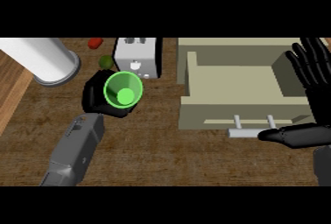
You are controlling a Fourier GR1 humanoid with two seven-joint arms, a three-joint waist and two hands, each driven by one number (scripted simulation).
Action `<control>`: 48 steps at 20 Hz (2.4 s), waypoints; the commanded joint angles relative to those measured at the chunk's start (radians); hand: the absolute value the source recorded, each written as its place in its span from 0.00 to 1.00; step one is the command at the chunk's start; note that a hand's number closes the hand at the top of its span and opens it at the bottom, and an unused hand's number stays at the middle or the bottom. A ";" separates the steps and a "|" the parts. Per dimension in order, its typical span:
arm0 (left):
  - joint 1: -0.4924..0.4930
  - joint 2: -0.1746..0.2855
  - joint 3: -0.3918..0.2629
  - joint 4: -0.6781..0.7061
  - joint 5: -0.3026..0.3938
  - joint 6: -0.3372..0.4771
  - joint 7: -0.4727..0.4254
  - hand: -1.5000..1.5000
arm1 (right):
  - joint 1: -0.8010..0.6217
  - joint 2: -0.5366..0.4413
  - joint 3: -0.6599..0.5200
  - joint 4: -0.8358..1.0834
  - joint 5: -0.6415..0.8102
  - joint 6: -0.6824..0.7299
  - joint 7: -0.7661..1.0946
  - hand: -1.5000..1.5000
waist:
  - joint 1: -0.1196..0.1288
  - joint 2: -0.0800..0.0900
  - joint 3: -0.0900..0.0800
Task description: Pick up the cup, place it into the drawer and close the drawer
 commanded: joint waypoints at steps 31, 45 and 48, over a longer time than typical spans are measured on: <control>-0.634 -0.079 -0.553 0.181 0.242 0.430 0.748 1.00 | -0.074 0.028 0.045 0.050 0.012 0.015 -0.051 0.00 | -0.135 0.039 0.002; -0.562 -0.079 -0.632 0.143 0.401 0.408 0.681 0.00 | -0.158 0.055 0.113 0.079 -0.105 0.119 -0.029 0.00 | -0.218 0.059 0.000; -0.570 -0.079 -0.608 0.120 0.458 0.371 0.636 0.00 | -0.164 0.048 0.171 0.061 -0.150 0.206 -0.028 1.00 | -0.217 0.061 0.000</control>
